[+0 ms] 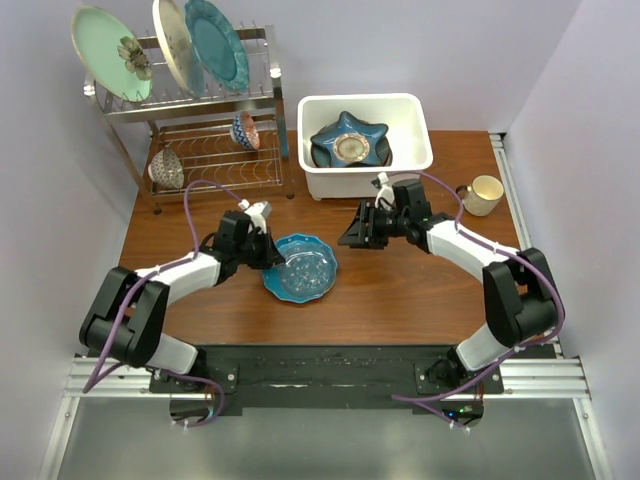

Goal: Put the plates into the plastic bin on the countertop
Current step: Pick up the plate at the center of the board.

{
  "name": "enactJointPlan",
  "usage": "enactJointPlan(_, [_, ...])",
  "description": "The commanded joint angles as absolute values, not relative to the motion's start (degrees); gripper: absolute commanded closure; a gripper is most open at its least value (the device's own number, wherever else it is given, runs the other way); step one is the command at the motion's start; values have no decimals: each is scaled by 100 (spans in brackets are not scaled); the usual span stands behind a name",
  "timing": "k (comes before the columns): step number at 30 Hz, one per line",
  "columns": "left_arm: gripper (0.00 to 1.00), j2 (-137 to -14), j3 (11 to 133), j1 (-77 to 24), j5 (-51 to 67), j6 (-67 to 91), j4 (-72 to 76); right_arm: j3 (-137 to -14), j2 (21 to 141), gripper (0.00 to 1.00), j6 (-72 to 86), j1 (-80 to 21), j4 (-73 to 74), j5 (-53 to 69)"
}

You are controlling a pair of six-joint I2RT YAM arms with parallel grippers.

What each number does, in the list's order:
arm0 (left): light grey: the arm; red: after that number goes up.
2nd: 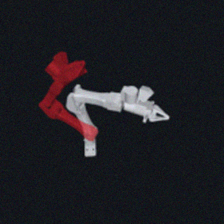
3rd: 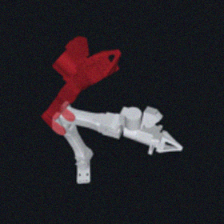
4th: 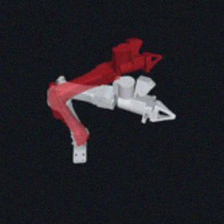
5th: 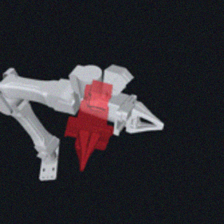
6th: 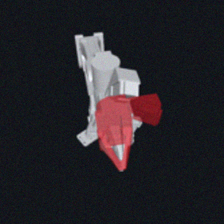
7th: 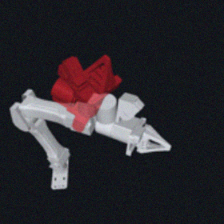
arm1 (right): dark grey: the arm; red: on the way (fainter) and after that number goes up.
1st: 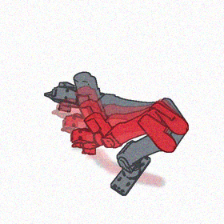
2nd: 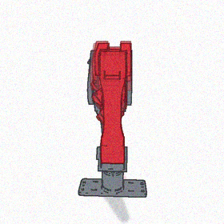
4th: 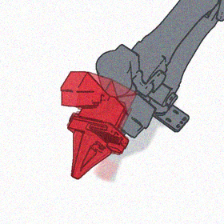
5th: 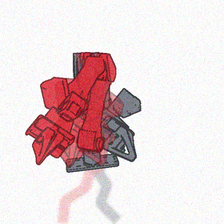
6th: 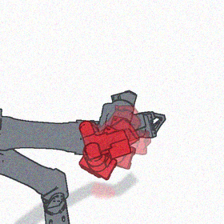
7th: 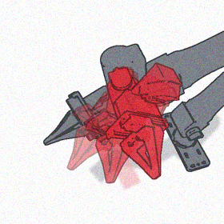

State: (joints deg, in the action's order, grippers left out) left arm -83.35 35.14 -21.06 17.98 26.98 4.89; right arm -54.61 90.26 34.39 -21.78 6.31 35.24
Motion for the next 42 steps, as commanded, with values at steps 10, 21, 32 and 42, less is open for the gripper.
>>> enactJointPlan(10, [100,-7752,3788,-2101,2039,2926,518,-5212,9140,48,3410,-2434,18,3929])
enactJointPlan(21, [100,-7647,3920,-2101,2320,3014,589,-5256,9360,48,3428,-2698,26,3894])
enactJointPlan(32, [100,-7638,3920,-2101,2593,3111,765,-5379,9527,67,3516,-2953,-141,3946])
enactJointPlan(42, [100,-7567,3929,-2101,2479,2997,589,-5449,9527,100,3533,-3094,-158,3885])
